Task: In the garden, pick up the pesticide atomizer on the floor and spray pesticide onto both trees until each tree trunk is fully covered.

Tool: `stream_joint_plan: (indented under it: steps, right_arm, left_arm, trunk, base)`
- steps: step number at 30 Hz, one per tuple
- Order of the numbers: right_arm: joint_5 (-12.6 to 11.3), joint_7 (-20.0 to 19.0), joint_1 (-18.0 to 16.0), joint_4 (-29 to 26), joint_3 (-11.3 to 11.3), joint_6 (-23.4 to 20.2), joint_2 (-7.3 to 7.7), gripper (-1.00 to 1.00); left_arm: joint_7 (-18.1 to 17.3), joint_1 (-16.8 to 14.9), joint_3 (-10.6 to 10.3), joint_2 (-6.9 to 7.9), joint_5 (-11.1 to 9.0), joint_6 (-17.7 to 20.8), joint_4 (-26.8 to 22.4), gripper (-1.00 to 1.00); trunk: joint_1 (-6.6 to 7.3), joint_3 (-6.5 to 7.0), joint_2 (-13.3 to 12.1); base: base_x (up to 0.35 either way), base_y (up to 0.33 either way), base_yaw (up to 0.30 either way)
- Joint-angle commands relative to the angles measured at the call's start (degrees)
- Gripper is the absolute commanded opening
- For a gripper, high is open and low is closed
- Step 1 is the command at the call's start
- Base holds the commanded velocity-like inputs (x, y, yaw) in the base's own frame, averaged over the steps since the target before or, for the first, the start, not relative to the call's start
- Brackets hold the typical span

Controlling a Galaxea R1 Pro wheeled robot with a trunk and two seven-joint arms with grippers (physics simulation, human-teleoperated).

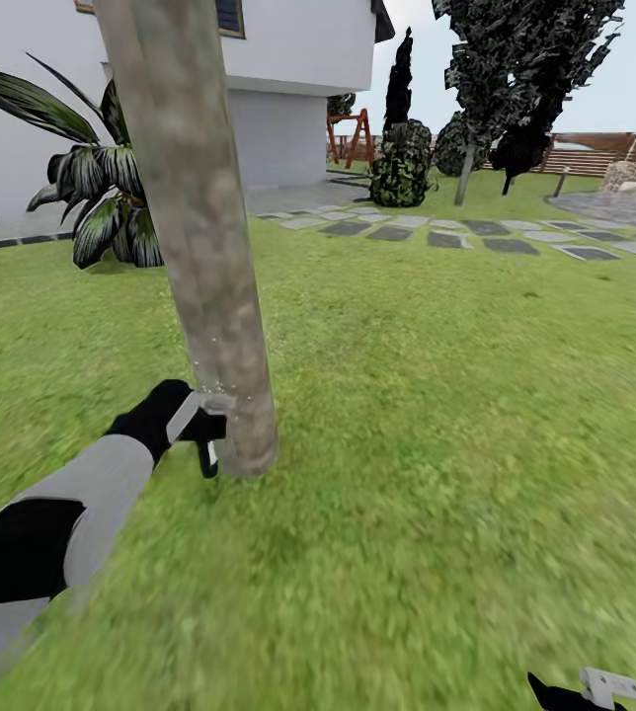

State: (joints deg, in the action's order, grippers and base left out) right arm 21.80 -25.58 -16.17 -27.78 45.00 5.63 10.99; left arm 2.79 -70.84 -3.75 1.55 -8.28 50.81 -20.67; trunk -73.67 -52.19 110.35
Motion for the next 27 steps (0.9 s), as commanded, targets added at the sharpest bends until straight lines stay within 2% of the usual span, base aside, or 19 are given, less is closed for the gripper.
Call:
stream_joint_plan:
  steps: [1,5,7,9,12,15,16,17,20,23,27]
  right_arm:
    - [0.0,0.0,0.0,-0.02,0.0,0.0,0.0,1.0]
    - [0.0,0.0,0.0,-0.08,0.0,0.0,0.0,1.0]
    - [0.0,0.0,0.0,-0.08,0.07,0.0,0.05,1.0]
    - [0.0,0.0,0.0,-0.08,0.03,0.0,0.08,1.0]
    - [0.0,0.0,0.0,-0.08,0.01,0.0,0.09,1.0]
    - [0.0,-0.03,0.0,-0.08,0.0,0.0,0.09,1.0]
    - [0.0,-0.01,0.0,-0.08,-0.03,0.0,0.09,1.0]
    - [0.0,-0.01,0.0,-0.06,-0.06,0.0,0.09,1.0]
    - [0.0,-0.01,0.0,-0.05,-0.08,0.0,0.03,1.0]
    - [0.0,0.0,0.0,-0.02,-0.09,0.0,0.02,1.0]
    - [0.0,-0.01,0.0,-0.07,-0.07,0.0,0.0,1.0]
  left_arm:
    - [0.07,-3.83,-0.02,-0.03,0.1,3.78,-0.45,-1.0]
    - [0.04,-13.2,-0.03,0.26,0.16,7.1,-0.87,-1.0]
    - [0.06,-14.79,-0.03,0.3,0.12,7.3,-0.7,-1.0]
    - [0.04,-14.68,0.01,0.24,0.11,7.35,-0.46,-1.0]
    - [-0.04,-11.06,0.03,0.4,0.04,7.02,-0.33,-1.0]
    - [-0.42,-2.59,0.19,0.29,-0.38,6.11,-0.9,-1.0]
    - [-0.47,-1.0,0.21,0.3,-0.41,5.16,-0.93,-1.0]
    - [-0.44,0.21,0.22,0.3,-0.4,3.38,-0.94,-1.0]
    - [-0.29,1.01,0.24,0.8,-0.34,0.97,-1.0,-1.0]
    - [-0.08,-1.38,0.23,1.73,-0.35,0.91,-1.02,-1.0]
    - [0.17,-11.82,0.23,2.16,-0.06,4.42,-0.87,-1.0]
  trunk:
    - [0.0,-0.01,0.0]
    - [0.0,-0.01,0.0]
    - [0.0,-0.01,0.0]
    - [0.0,-0.01,0.0]
    - [0.0,-0.01,0.0]
    - [0.0,-0.01,0.0]
    - [0.0,-0.01,0.0]
    - [0.0,-0.01,0.0]
    - [0.0,-0.01,0.0]
    - [0.0,-0.01,0.0]
    - [0.0,-0.01,0.0]
  base:
    - [0.0,0.0,0.0]
    - [0.0,0.0,0.0]
    - [0.0,0.0,0.0]
    - [0.0,0.0,0.0]
    - [0.0,0.0,0.0]
    - [0.0,0.0,0.0]
    - [0.0,0.0,0.0]
    - [0.0,0.0,0.0]
    - [0.0,0.0,0.0]
    - [0.0,0.0,0.0]
    - [0.0,0.0,0.0]
